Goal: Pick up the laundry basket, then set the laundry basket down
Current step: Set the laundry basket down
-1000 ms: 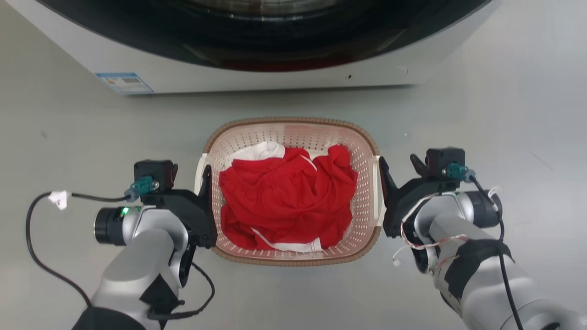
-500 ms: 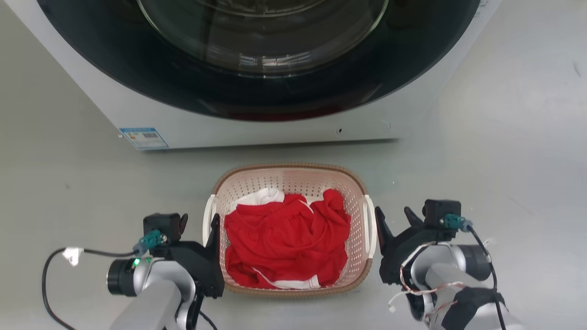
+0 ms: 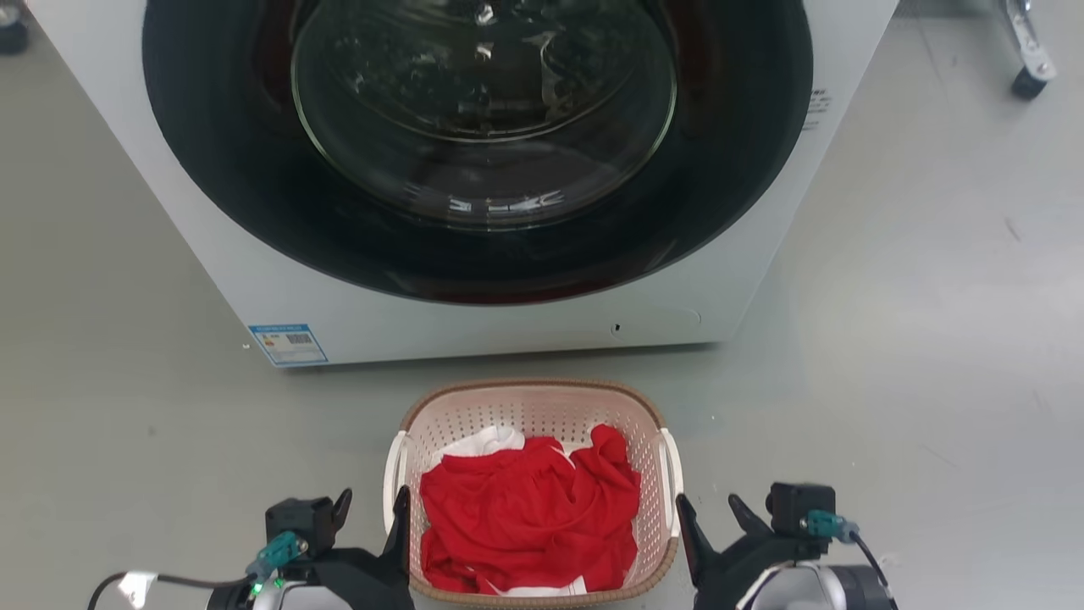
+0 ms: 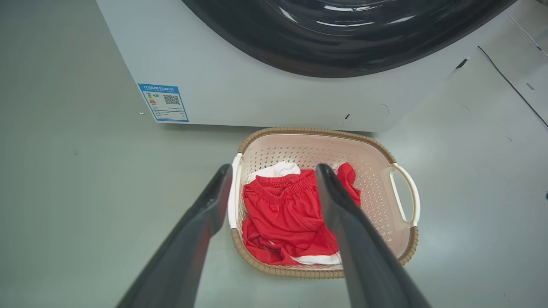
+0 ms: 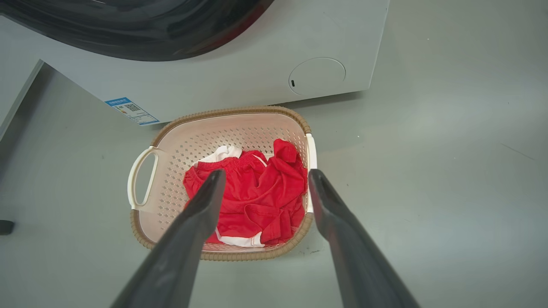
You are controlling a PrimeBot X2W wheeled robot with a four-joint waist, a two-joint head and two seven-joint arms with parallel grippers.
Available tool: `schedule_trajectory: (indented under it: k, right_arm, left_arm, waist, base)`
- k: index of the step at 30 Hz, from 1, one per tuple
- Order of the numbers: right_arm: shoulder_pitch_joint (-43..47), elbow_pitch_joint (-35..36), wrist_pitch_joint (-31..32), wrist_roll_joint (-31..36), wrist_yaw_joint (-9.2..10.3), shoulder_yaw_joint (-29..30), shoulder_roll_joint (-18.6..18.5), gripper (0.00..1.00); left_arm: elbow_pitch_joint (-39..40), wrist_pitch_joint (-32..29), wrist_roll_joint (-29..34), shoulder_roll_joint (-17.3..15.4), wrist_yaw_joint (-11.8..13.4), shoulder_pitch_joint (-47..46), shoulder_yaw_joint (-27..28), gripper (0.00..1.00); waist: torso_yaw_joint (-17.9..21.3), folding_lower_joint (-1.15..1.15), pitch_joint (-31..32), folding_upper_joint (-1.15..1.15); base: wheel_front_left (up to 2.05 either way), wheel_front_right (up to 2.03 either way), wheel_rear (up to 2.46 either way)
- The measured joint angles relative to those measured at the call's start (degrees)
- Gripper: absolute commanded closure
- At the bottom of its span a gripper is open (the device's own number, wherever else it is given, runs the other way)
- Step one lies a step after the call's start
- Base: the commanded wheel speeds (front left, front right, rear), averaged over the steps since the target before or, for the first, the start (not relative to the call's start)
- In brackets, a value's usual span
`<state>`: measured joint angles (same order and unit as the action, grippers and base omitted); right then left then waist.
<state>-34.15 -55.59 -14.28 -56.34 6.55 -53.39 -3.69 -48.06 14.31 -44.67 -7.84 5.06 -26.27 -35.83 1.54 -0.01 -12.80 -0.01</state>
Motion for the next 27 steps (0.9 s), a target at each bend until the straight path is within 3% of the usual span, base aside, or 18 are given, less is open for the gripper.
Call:
schedule_trajectory:
  k: [27]
  right_arm:
    - [21.95, 20.41, 0.0, 17.51, 0.58, 17.84, -2.4, 0.0]
  left_arm:
    - [23.5, 0.0, 11.17, -1.05, 2.0, 22.74, 11.32, 0.0]
  waist:
    - [0.47, 0.0, 10.71, 0.01]
  base:
    - [0.0, 0.0, 0.0]
